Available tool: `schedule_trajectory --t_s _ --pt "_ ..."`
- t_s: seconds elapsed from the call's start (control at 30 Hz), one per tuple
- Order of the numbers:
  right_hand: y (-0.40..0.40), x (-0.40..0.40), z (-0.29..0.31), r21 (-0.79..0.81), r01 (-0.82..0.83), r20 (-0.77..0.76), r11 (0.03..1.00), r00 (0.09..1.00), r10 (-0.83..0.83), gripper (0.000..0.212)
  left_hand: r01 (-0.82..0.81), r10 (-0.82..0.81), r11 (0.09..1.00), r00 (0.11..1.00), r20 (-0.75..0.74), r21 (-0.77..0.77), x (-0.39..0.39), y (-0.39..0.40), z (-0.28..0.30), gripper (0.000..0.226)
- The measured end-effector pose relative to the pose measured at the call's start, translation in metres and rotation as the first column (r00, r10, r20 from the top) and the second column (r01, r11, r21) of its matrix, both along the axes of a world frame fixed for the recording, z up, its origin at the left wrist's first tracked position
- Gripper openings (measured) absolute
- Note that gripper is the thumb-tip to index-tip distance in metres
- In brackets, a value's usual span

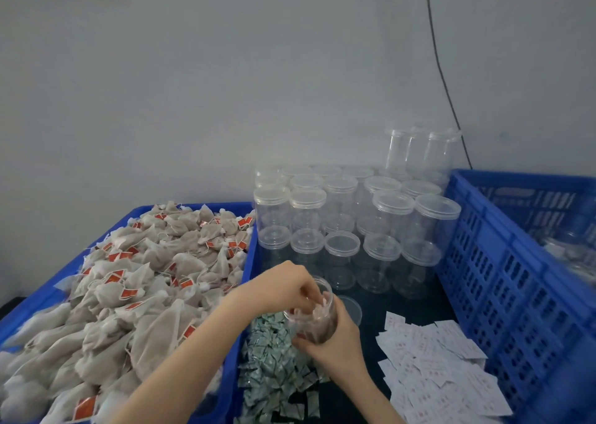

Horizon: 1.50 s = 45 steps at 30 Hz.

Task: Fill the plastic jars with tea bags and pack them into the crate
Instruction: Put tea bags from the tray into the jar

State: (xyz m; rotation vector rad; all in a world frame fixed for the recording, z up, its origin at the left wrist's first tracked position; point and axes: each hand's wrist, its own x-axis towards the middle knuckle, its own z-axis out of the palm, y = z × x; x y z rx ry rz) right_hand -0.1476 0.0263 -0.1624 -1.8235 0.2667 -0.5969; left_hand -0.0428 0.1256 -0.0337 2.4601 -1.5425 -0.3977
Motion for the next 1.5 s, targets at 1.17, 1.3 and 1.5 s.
schedule_trajectory --t_s 1.17,1.3,1.5 --pt "-0.046 -0.027 -0.035 0.101 0.214 -0.025 0.972 0.977 -0.213 0.083 -0.550 0.467 0.822 0.799 0.379 0.146 -0.008 -0.042 -0.096 0.033" --pt "-0.048 -0.030 -0.035 0.097 0.216 -0.023 0.972 0.976 -0.215 0.078 -0.564 0.454 0.814 0.767 0.453 0.139 -0.007 -0.048 -0.120 0.030" --pt "-0.051 -0.030 -0.026 0.077 0.199 -0.004 0.977 0.980 -0.199 0.086 -0.588 0.497 0.804 0.747 0.442 0.088 -0.002 -0.043 -0.132 0.022"
